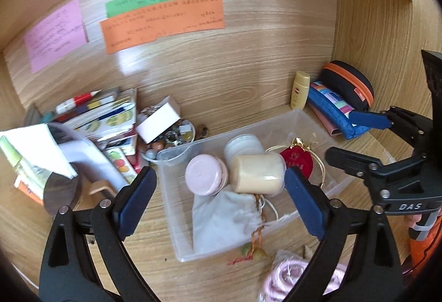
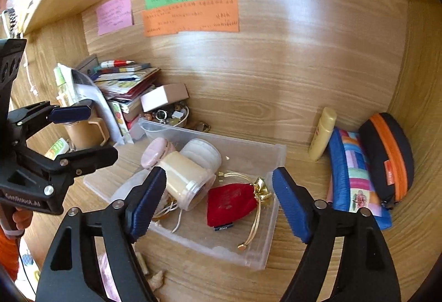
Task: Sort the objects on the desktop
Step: 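Move both grippers back toward the items beside the bin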
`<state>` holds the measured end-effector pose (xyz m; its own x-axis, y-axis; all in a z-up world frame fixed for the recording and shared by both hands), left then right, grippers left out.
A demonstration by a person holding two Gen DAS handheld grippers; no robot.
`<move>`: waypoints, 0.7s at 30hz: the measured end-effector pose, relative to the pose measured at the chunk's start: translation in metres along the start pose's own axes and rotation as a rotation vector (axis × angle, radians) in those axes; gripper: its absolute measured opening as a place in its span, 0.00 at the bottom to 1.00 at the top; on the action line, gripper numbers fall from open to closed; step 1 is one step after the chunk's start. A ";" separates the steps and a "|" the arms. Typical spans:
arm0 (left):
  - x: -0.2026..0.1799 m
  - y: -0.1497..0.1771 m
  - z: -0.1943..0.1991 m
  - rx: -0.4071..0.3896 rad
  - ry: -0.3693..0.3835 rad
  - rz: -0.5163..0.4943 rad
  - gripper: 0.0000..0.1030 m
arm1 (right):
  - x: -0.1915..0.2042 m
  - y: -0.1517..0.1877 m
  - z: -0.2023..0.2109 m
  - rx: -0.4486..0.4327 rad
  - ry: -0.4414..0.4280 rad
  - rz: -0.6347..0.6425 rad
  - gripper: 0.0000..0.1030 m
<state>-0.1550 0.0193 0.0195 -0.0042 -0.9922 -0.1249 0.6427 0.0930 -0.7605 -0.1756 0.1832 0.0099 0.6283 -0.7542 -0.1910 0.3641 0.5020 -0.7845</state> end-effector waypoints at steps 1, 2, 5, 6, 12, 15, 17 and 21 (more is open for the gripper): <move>0.001 0.002 0.003 -0.004 -0.004 0.001 0.93 | 0.002 0.000 0.003 -0.002 -0.001 0.004 0.80; 0.002 0.004 0.008 -0.008 -0.009 0.005 0.93 | 0.004 0.001 0.006 -0.001 -0.003 0.006 0.84; 0.004 0.012 0.019 -0.012 -0.018 0.009 0.94 | 0.009 0.004 0.020 -0.015 -0.012 0.001 0.84; 0.005 0.016 0.023 -0.015 -0.023 0.009 0.95 | 0.011 0.005 0.026 -0.023 -0.011 0.004 0.84; 0.014 0.041 0.042 -0.009 -0.055 0.017 0.97 | 0.024 0.017 0.045 -0.037 -0.028 0.016 0.87; 0.017 0.056 0.048 0.002 -0.078 0.018 0.97 | 0.035 0.028 0.050 -0.028 -0.040 0.024 0.88; 0.020 0.067 0.051 0.012 -0.084 0.023 0.97 | 0.040 0.034 0.051 -0.015 -0.040 0.031 0.88; 0.028 0.095 0.052 0.064 -0.068 0.051 0.97 | 0.047 0.047 0.052 0.006 -0.051 0.030 0.88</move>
<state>-0.0540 -0.0041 -0.0227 0.0800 -0.9899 -0.1174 0.6887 0.1400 -0.7114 -0.0930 0.1938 -0.0051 0.6733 -0.7161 -0.1842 0.3484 0.5270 -0.7752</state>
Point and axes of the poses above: each gripper's, at about its wrist camera, not at the fingertips, and z roughly against the way its jaws point, x to its left, y to its underside, the point moved 2 cm from there along -z, roughly the way its jaws point, and after that the axes turned 15 degrees about z, right-handed, at the moved point
